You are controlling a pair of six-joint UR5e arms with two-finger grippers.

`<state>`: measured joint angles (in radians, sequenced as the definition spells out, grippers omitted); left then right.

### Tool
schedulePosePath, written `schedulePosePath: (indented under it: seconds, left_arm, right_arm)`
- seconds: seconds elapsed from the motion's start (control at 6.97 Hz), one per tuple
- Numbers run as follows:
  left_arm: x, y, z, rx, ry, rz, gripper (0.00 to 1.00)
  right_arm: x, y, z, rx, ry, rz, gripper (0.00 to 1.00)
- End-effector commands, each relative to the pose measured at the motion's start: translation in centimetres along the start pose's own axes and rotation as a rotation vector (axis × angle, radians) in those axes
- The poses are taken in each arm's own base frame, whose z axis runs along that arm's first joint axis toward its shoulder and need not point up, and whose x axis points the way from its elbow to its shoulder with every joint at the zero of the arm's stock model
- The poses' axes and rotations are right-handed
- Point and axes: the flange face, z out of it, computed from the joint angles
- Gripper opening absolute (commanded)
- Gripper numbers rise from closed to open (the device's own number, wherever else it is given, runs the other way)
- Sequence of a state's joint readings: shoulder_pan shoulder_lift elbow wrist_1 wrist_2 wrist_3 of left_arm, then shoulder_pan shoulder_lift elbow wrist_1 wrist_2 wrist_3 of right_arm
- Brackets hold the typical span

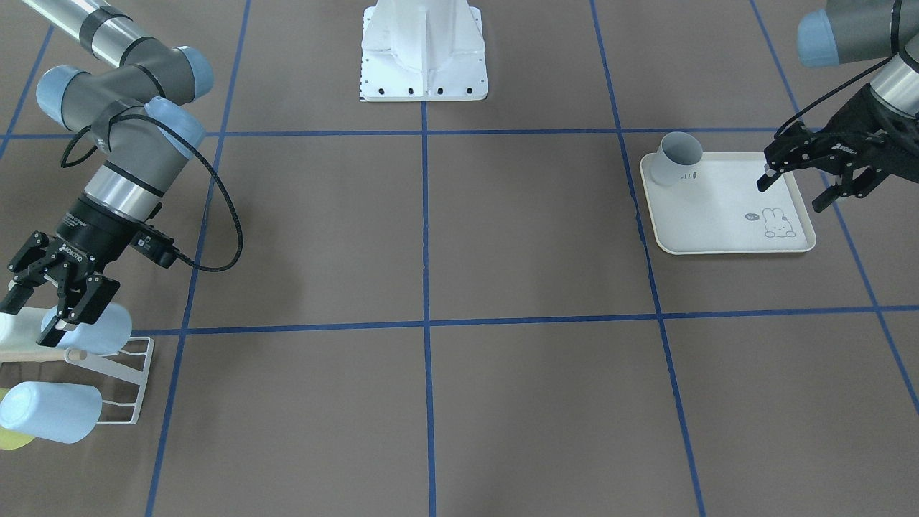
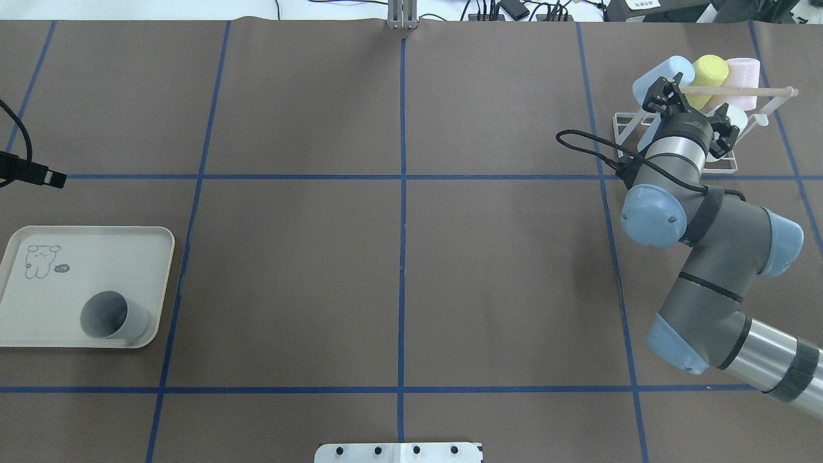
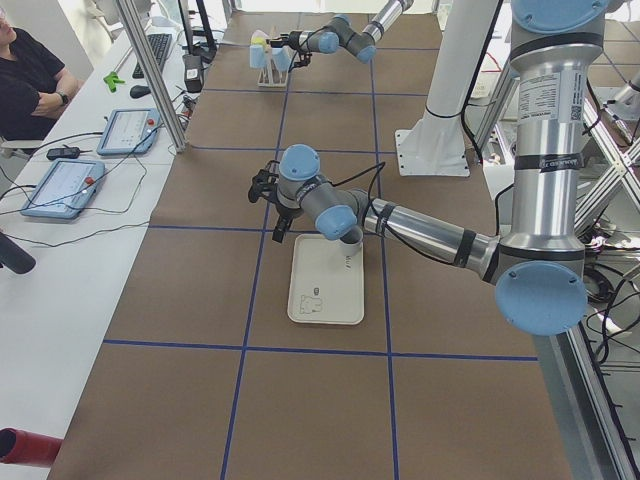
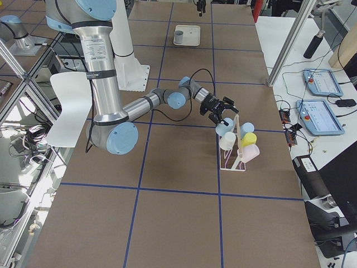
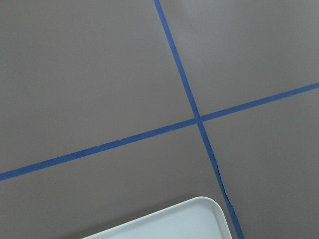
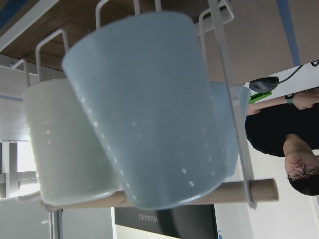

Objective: Transfer IKEA cup to right arm and place on rack

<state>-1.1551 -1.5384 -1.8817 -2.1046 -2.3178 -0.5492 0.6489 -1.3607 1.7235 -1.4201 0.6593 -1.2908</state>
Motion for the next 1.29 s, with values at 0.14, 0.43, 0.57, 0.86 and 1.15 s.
schedulePosePath:
  seconds: [0.14, 0.43, 0.57, 0.86, 1.15]
  left_arm:
    - [0.3, -0.3, -0.1, 0.014, -0.002, -0.045, 1.0]
    - [0.7, -0.5, -0.1, 0.02, -0.001, -0.063, 1.0]
    - [0.9, -0.5, -0.2, 0.029, -0.007, -0.094, 1.0]
    - [4.5, 0.1, 1.6, 0.043, -0.03, -0.099, 1.0]
    - [7.3, 2.3, 1.9, 0.009, 0.001, -0.071, 1.0]
  right_arm:
    - [5.8, 2.9, -3.4, 0.075, 0.066, 0.133, 0.97]
    - [8.3, 5.6, -4.6, 0.289, 0.024, 0.467, 0.97]
    - [8.9, 5.6, -5.7, 0.404, -0.03, 0.674, 0.98]
    - [9.8, 6.0, -8.8, 0.662, -0.2, 1.112, 0.98]
    - [10.4, 5.8, -11.0, 0.854, -0.389, 1.45, 0.98]
